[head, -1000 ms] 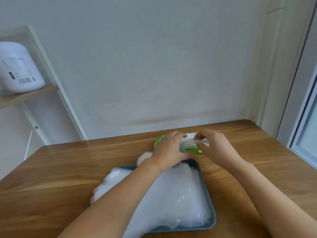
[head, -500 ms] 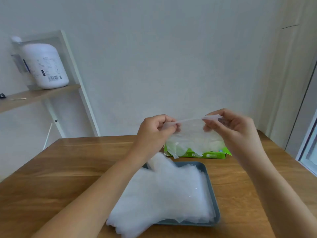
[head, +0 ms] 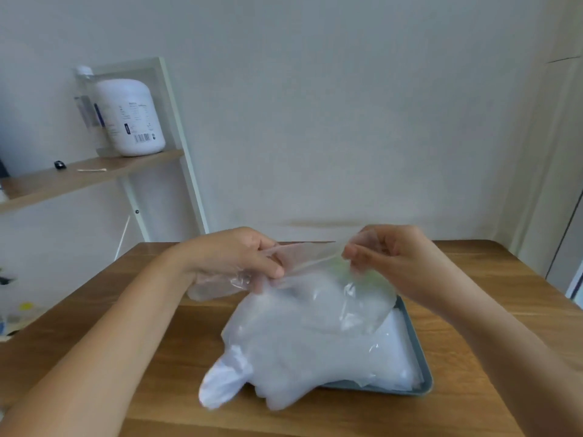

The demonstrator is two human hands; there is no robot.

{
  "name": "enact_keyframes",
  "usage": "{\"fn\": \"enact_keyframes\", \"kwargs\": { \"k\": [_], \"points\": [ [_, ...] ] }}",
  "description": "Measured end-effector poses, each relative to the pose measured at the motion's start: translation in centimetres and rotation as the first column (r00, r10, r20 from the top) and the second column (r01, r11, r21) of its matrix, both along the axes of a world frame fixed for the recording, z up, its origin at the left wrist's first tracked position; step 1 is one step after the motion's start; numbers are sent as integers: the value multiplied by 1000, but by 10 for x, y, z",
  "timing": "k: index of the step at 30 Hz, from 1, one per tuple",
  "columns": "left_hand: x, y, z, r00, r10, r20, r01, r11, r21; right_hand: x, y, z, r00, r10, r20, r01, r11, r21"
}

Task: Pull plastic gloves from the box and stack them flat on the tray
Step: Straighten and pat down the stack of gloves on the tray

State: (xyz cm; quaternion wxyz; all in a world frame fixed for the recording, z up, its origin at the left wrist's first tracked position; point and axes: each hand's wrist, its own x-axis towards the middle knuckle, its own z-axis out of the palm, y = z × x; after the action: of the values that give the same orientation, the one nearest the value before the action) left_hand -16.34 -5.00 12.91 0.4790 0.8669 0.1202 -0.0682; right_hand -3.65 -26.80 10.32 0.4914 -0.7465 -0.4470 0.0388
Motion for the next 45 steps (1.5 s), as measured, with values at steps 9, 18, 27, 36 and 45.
{"fn": "enact_keyframes", "kwargs": {
  "k": [9, 18, 27, 36, 45],
  "points": [
    [-18, 39, -10, 987, 77, -140, -62, 992, 108, 2, 12, -20, 985, -31, -168, 7, 990, -138],
    [10, 33, -42, 964, 186, -191, -182, 983, 35, 30, 9, -57, 867, 6, -498, -103, 981, -167],
    [24, 41, -33, 902, 129, -411, -109, 991, 71, 46, 2, -77, 586, 108, -803, -197, 980, -11],
    [59, 31, -69, 930, 59, -364, 95, 916, 390, 55, -8, -81, 952, -68, -298, -62, 912, -404],
    [66, 21, -88, 990, 141, -31, -143, 987, -74, 57, -4, -88, 905, -165, -391, -3, 919, -393]
  ]
}}
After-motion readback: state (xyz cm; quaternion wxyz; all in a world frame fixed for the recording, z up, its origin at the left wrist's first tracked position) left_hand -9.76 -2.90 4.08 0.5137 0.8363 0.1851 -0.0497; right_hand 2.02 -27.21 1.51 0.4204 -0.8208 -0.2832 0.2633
